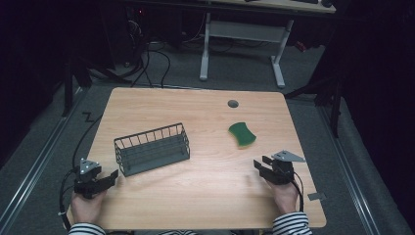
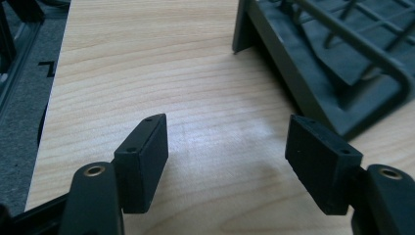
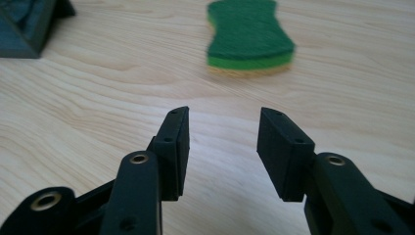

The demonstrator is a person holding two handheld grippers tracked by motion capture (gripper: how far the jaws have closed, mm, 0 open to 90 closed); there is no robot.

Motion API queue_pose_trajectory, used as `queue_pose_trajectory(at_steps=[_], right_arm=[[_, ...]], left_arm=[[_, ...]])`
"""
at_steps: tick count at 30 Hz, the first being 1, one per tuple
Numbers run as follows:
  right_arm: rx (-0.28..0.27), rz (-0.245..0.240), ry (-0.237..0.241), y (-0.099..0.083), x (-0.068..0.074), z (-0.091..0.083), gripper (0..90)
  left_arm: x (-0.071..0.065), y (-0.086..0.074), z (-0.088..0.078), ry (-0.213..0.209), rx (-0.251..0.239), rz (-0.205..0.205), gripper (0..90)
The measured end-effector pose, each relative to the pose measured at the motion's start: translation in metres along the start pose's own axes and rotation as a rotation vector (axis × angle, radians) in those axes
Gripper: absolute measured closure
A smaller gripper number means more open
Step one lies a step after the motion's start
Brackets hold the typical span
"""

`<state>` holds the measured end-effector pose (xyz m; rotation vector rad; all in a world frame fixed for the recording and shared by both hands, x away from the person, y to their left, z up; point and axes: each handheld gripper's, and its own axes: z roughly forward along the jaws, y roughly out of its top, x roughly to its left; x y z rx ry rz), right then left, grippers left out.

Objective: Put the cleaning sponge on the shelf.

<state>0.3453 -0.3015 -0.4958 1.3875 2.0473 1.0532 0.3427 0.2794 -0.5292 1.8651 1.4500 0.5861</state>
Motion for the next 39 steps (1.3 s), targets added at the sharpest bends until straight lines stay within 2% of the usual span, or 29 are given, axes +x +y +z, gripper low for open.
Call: queue_pose_trajectory(at_steps=[6,12,15,19,22,24,30,39], right_arm=[[0.007,-0.023,0.088,0.018,0.016,0.019,58.5],[0.020,-0.085,0.160,0.036,0.039,0.041,59.1],[0.034,-0.097,0.201,0.046,0.053,0.052,59.6],[0.058,-0.136,0.240,0.056,0.071,0.067,60.2],[0.066,-0.145,0.273,0.062,0.082,0.077,60.5],[0.074,-0.138,0.288,0.065,0.088,0.082,60.4],[0.088,-0.167,0.329,0.073,0.107,0.098,60.7],[0.115,-0.179,0.361,0.073,0.122,0.114,61.8]], left_arm=[[-0.003,-0.004,-0.013,-0.013,-0.022,-0.014,33.2],[-0.012,-0.006,-0.021,-0.026,-0.031,0.004,33.6],[-0.017,-0.005,-0.022,-0.045,-0.033,0.003,33.7],[-0.023,-0.003,-0.023,-0.056,-0.034,0.026,35.7],[-0.028,0.001,-0.019,-0.073,-0.017,0.032,39.3],[-0.030,0.002,-0.017,-0.081,-0.011,0.023,41.7],[-0.037,0.008,-0.012,-0.085,-0.003,0.035,48.7],[-0.042,0.010,-0.005,-0.091,0.012,0.035,58.8]])
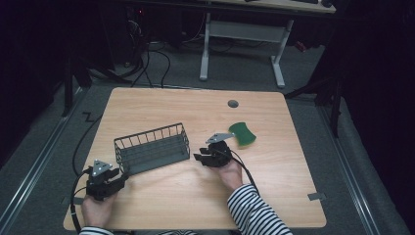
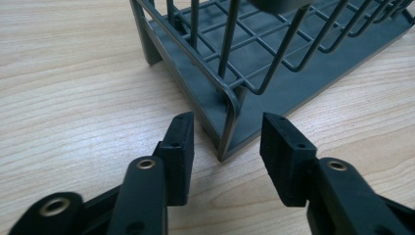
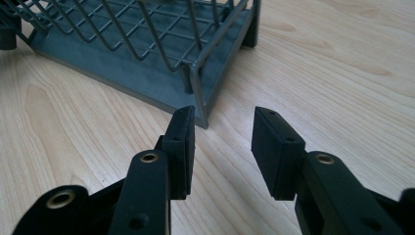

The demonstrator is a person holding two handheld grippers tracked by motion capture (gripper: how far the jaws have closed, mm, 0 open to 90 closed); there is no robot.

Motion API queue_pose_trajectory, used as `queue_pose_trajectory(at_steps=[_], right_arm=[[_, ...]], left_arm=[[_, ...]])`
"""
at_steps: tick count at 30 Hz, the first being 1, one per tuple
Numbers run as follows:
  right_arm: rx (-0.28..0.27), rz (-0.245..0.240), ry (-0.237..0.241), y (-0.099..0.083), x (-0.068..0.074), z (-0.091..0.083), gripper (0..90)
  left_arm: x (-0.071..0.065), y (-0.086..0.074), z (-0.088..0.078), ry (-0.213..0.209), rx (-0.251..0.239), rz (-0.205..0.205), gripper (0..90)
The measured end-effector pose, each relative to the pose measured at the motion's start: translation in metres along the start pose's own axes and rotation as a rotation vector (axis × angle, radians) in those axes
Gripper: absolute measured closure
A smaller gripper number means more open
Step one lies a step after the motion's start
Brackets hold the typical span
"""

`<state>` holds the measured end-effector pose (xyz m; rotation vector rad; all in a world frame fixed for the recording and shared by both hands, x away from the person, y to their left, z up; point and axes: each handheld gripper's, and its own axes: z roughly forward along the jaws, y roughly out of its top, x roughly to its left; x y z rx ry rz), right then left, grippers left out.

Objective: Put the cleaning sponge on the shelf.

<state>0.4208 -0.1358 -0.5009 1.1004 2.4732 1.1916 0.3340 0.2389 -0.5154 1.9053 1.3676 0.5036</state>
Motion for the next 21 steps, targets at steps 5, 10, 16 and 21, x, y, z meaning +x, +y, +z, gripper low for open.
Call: queue_pose_trajectory(at_steps=[5,10,16,21], right_arm=[[0.017,0.002,0.023,0.007,0.004,0.010,64.9],[0.028,-0.009,0.031,0.015,0.007,0.017,67.7],[0.034,-0.015,0.033,0.014,0.008,0.026,74.0],[0.016,-0.043,0.031,0.014,0.008,0.026,83.1]], left_arm=[[-0.001,0.001,0.004,-0.013,0.005,-0.004,63.4],[-0.001,0.001,0.005,-0.024,0.005,-0.001,67.1],[-0.002,0.000,0.005,-0.023,-0.004,-0.001,73.4],[0.001,-0.001,0.004,-0.022,-0.003,0.002,79.3]])
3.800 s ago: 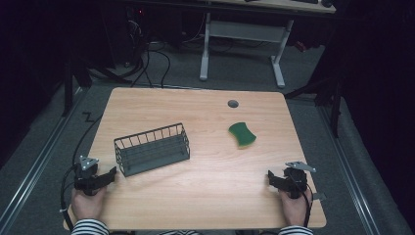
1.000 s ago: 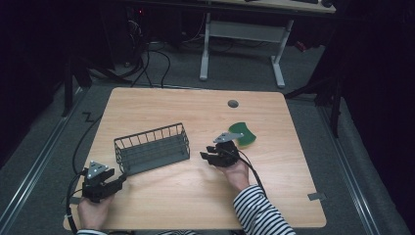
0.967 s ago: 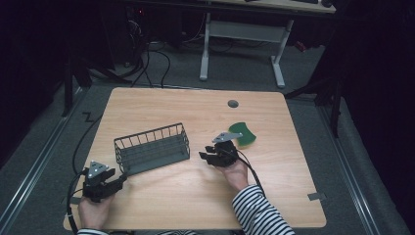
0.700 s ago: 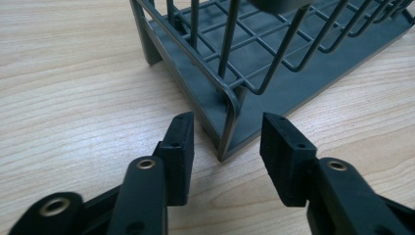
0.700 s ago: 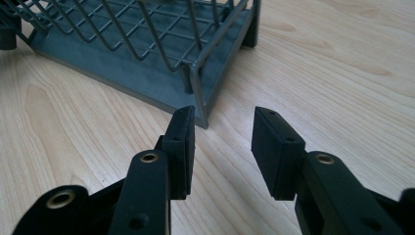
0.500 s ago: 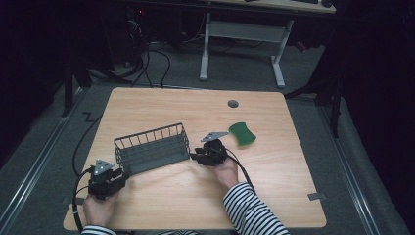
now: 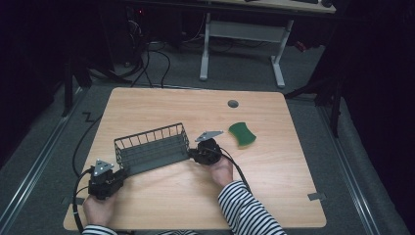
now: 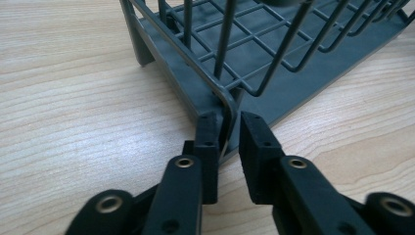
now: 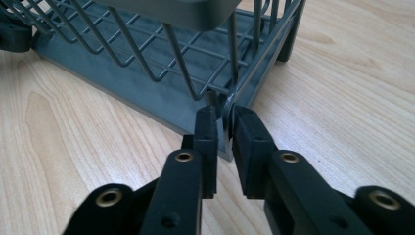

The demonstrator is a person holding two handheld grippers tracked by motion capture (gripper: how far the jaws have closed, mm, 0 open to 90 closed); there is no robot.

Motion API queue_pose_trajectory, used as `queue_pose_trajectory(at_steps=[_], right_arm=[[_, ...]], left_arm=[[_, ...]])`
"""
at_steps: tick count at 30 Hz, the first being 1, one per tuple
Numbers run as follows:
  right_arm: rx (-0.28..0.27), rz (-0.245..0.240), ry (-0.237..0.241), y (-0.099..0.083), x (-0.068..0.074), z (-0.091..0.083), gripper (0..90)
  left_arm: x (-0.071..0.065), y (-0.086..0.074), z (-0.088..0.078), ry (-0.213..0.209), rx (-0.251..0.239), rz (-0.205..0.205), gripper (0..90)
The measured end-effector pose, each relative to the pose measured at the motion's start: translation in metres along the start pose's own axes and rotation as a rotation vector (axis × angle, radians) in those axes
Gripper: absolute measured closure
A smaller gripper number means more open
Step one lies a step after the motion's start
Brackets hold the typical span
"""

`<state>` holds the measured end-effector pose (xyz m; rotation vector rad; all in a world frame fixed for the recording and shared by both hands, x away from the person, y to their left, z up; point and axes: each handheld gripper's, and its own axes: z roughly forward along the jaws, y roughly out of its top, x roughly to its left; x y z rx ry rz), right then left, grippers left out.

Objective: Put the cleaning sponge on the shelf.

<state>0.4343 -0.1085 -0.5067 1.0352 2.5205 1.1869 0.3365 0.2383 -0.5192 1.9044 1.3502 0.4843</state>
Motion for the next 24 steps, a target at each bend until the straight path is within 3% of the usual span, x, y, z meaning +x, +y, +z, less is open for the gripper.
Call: queue_pose_trajectory(at_steps=[11,14,24], right_arm=[[0.006,0.003,-0.031,-0.003,-0.004,-0.007,86.0],[0.008,-0.012,-0.039,-0.004,-0.005,-0.011,86.3],[0.005,0.004,-0.059,-0.016,-0.013,-0.027,86.4]], left_arm=[[-0.008,0.005,0.001,-0.009,0.004,0.060,86.1],[-0.010,0.007,0.002,-0.020,0.006,0.062,86.2],[-0.022,0.014,0.011,-0.053,0.011,0.088,86.4]])
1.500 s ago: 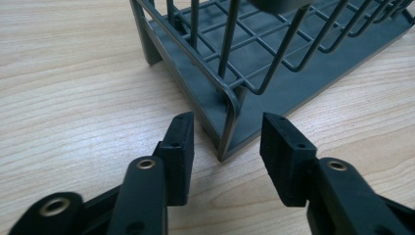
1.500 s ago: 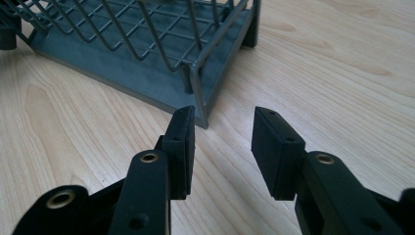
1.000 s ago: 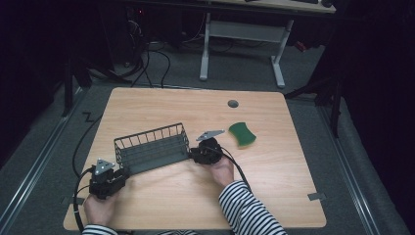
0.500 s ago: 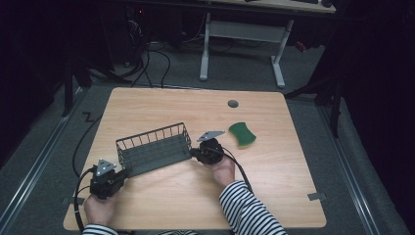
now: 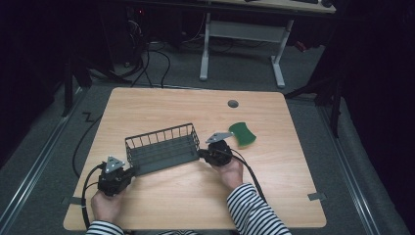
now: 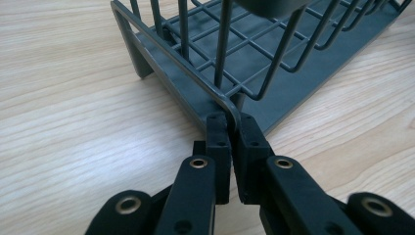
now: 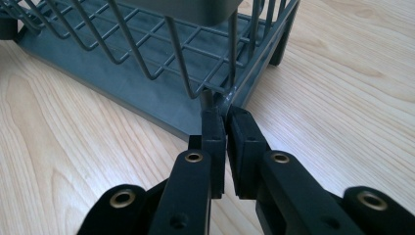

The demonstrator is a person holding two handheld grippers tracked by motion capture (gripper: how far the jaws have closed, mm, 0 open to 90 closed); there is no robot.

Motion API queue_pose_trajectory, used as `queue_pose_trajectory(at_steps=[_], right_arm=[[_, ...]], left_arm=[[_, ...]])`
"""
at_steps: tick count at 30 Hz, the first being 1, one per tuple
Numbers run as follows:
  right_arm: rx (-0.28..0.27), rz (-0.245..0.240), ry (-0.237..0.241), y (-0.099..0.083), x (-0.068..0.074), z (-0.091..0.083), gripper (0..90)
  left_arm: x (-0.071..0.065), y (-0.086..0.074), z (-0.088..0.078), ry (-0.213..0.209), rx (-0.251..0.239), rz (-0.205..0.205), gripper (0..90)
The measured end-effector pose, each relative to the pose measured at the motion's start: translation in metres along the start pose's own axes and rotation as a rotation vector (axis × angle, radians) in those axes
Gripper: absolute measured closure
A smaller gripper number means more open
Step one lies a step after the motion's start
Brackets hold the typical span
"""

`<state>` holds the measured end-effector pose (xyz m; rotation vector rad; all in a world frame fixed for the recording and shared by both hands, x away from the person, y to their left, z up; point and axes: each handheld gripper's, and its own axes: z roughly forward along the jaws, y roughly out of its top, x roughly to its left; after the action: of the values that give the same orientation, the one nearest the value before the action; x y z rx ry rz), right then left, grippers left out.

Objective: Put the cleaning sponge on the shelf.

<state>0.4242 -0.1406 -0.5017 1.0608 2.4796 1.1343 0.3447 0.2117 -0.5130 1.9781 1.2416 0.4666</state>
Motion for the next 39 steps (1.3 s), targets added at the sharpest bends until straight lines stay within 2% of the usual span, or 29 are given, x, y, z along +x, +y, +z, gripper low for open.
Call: queue_pose_trajectory(at_steps=[7,11,21,27,36,39], right_arm=[[-0.007,0.037,-0.019,-0.014,-0.010,-0.015,86.3],[0.000,0.041,-0.038,-0.018,-0.016,-0.025,86.4],[-0.002,0.066,-0.068,-0.032,-0.029,-0.043,86.4],[-0.017,0.108,-0.087,-0.046,-0.038,-0.053,86.2],[-0.026,0.151,-0.114,-0.059,-0.049,-0.069,85.9],[-0.022,0.163,-0.116,-0.062,-0.051,-0.072,85.7]], left_arm=[[-0.013,0.008,0.010,-0.033,0.011,0.032,86.4],[-0.024,0.015,0.017,-0.062,0.012,0.046,86.4],[-0.042,0.024,0.029,-0.097,0.014,0.080,86.4],[-0.055,0.030,0.039,-0.112,0.022,0.117,86.3],[-0.072,0.037,0.049,-0.147,0.029,0.142,86.1],[-0.074,0.037,0.051,-0.145,0.032,0.148,85.4]])
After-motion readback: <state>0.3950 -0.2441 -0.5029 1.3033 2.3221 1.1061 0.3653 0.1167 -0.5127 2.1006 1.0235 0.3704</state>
